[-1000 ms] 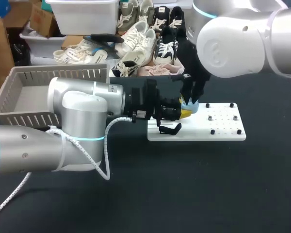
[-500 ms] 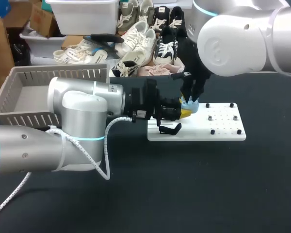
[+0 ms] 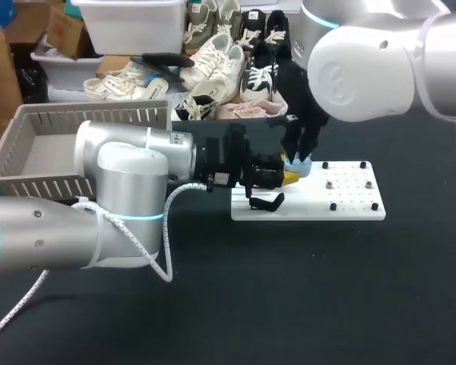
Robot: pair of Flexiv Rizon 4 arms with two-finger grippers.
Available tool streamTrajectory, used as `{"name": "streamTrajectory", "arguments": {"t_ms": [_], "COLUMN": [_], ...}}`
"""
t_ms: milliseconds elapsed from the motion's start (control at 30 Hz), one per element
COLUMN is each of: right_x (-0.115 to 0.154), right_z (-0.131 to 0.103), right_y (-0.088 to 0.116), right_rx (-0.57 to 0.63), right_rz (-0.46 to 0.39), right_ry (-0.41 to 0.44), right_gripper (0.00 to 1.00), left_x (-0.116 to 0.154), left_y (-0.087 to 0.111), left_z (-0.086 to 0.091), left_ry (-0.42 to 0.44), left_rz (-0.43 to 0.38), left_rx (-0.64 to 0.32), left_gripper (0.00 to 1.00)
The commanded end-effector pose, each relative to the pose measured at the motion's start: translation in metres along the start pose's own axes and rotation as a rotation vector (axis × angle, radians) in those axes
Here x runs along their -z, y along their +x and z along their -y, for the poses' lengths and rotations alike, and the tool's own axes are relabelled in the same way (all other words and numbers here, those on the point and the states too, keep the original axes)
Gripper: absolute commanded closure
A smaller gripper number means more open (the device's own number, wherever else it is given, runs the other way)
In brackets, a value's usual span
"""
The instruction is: Pick up each earbud case from the left stands, insert the matching earbuds, close the lid, and place the case in the box.
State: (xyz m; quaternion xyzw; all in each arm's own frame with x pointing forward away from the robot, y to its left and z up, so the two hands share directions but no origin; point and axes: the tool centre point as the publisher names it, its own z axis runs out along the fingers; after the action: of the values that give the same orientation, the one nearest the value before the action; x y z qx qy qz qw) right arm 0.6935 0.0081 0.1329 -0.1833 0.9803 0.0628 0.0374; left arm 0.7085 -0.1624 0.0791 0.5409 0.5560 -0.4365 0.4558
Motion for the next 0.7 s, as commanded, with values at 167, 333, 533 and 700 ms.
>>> {"name": "streamTrajectory", "arguments": {"t_ms": [167, 333, 533, 700], "right_x": [-0.0033, -0.0048, -0.0066, -0.0077], "right_z": [-0.0006, -0.0013, -0.0001, -0.0001], "right_y": [-0.0016, -0.0019, -0.0016, -0.0014], "right_rx": [0.001, 0.004, 0.001, 0.002], "right_rz": [-0.007, -0.010, -0.015, -0.020], "right_ry": [-0.001, -0.002, -0.001, 0.001], "right_gripper": [1.00, 1.00, 1.00, 1.00], "left_x": [0.0003, 0.0003, 0.0003, 0.0003], "left_y": [0.0004, 0.0004, 0.0004, 0.0004], "left_z": [0.0001, 0.0001, 0.0001, 0.0001], "left_ry": [-0.001, -0.001, -0.001, -0.001], "left_rz": [0.003, 0.003, 0.003, 0.003], "left_rx": [-0.001, -0.001, -0.001, -0.001], "left_gripper": [1.00, 1.00, 1.00, 1.00]}}
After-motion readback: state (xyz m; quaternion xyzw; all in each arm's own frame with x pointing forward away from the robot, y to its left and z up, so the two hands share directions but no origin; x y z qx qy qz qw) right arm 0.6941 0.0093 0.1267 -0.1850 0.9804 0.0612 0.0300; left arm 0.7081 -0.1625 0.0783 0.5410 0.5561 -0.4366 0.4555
